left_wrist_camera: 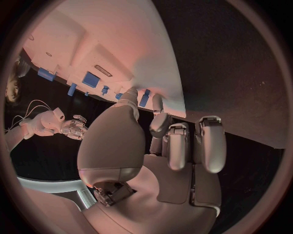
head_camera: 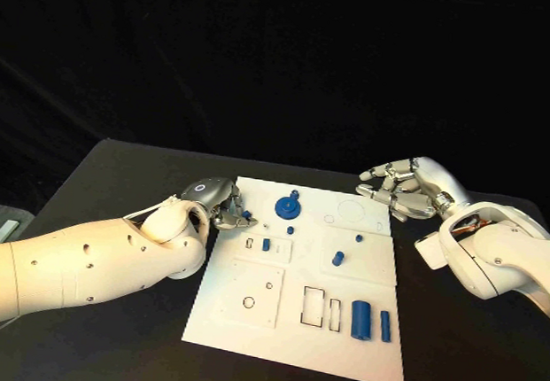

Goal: Assemble the parts on the task board

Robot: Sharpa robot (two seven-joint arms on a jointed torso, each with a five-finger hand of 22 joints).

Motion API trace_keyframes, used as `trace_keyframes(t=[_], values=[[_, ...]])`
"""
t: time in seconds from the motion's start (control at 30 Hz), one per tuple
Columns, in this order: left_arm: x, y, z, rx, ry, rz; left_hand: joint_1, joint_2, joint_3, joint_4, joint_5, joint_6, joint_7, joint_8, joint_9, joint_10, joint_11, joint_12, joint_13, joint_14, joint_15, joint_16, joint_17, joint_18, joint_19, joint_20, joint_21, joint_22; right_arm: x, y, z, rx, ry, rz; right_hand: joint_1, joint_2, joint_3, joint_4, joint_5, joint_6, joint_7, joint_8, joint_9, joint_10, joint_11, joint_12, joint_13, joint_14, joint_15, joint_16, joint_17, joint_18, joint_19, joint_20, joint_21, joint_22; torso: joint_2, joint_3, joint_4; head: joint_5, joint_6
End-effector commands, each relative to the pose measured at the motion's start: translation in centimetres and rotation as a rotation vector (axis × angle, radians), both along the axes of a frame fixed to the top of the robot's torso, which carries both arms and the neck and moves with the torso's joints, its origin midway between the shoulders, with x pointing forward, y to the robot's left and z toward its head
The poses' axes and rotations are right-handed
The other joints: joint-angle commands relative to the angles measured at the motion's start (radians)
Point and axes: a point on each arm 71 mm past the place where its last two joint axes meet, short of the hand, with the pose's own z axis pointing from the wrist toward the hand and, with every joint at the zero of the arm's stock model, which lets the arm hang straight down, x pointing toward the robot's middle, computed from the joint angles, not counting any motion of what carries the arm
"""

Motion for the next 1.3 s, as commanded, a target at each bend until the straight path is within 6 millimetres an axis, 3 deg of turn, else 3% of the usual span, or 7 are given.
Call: trace_keyframes(t=[0.03, 0.47, 1.07, 1.3], values=[[-0.2, -0.2, -0.1, 0.011, 0.017, -0.005, -0.005, 0.005, -0.022, 0.0, 0.003, -0.009, 0.001, 0.006, -0.002, -0.009, -0.002, -0.005, -0.006, 0.103, 0.007, 0.007, 0.263, -0.007, 0.04, 0.008, -0.007, 0.157, 0.0, 0.1, 0.0, 0.001, -0.008, 0.009, -0.008, 0.002, -0.007, -0.001, 0.005, -0.006, 0.0, 0.001, 0.0, -0.007, 0.0, -0.004, -0.002, -0.006, 0.002, -0.006, -0.002, 0.009, -0.007, -0.001, -0.003, -0.002, 0.0, 0.0, -0.0001, 0.0, 0.0], [-0.4, -0.1, 0.4, 0.003, 0.008, -0.001, -0.035, 0.008, -0.084, 0.001, 0.005, -0.027, 0.008, 0.009, -0.01, -0.055, 0.004, -0.049, -0.076, 0.103, 0.012, 0.007, 0.263, -0.003, 0.032, 0.011, -0.02, 0.144, 0.0, 0.2, 0.0, 0.001, -0.009, 0.01, -0.008, 0.002, -0.007, -0.001, 0.005, -0.006, 0.0, 0.001, 0.0, -0.007, 0.0, -0.004, -0.002, -0.006, 0.002, -0.006, -0.002, 0.009, -0.007, -0.001, -0.003, -0.002, 0.0, 0.0001, 0.0003, 0.0, 0.003], [-0.3, 0.2, 1.1, 0.004, 0.007, 0.01, -0.019, 0.011, -0.095, 0.001, 0.005, -0.039, 0.013, 0.012, -0.013, -0.074, 0.009, -0.064, -0.1, 0.103, 0.016, 0.007, 0.263, -0.001, 0.027, 0.014, -0.028, 0.136, 0.0, 0.1, 0.0, 0.001, -0.01, 0.008, -0.01, 0.002, -0.008, -0.001, 0.005, -0.007, 0.001, 0.001, 0.0, -0.009, 0.0, -0.005, -0.003, -0.006, 0.003, -0.007, -0.003, 0.01, -0.008, -0.001, -0.006, -0.003, 0.0, -0.0006, 0.0005, 0.0, 0.006], [-0.3, 0.3, 2.5, -0.057, 0.037, 0.012, -0.04, 0.011, -0.11, 0.002, 0.005, -0.046, 0.016, 0.017, -0.014, -0.086, 0.012, -0.07, -0.114, 0.103, 0.019, 0.007, 0.263, 0.002, 0.02, 0.017, -0.037, 0.126, 0.0, 0.1, -0.1, 0.001, -0.009, 0.007, -0.01, 0.002, -0.008, -0.001, 0.005, -0.007, 0.001, 0.001, 0.0, -0.009, 0.0, -0.005, -0.003, -0.006, 0.003, -0.007, -0.003, 0.01, -0.008, -0.001, -0.006, -0.003, 0.0, -0.0005, 0.0007, 0.0, 0.009]])
